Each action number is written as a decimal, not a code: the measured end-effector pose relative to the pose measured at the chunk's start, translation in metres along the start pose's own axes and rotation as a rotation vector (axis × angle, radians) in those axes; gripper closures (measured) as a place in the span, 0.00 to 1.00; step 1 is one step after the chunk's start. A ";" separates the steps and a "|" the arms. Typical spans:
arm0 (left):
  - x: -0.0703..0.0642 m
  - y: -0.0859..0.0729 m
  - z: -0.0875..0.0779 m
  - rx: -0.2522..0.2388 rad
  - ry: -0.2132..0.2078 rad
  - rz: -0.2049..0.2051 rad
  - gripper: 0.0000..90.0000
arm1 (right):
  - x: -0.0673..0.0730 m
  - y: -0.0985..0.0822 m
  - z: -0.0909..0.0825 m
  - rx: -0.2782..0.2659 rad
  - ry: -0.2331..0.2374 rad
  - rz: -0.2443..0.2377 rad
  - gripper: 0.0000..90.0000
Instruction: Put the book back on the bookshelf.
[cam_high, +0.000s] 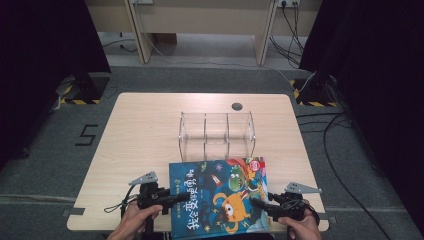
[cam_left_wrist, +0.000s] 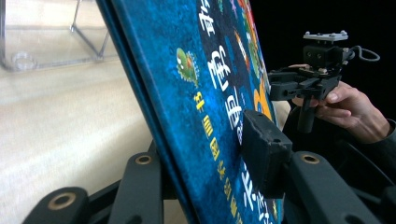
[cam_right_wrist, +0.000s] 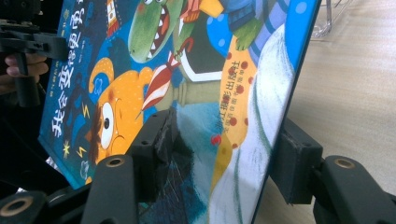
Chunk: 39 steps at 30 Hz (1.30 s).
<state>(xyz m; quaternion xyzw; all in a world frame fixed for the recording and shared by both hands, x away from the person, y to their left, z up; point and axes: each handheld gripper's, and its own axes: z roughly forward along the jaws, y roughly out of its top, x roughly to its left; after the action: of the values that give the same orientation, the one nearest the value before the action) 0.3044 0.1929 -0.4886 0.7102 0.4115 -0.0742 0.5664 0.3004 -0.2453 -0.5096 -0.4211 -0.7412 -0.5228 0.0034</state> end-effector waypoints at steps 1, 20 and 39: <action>-0.001 0.000 0.000 0.005 0.002 -0.010 0.67 | 0.000 0.000 0.000 0.003 0.002 0.004 0.50; -0.011 0.000 -0.001 -0.027 0.037 -0.085 0.67 | 0.003 -0.002 0.003 0.095 -0.109 -0.035 0.42; -0.012 0.002 -0.001 -0.031 0.041 -0.079 0.66 | 0.046 -0.013 -0.006 0.072 -0.213 -0.163 0.35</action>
<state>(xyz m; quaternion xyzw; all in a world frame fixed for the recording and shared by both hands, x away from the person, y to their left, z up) 0.2977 0.1877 -0.4801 0.6858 0.4518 -0.0754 0.5656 0.2598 -0.2227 -0.4963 -0.4120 -0.7874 -0.4469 -0.1027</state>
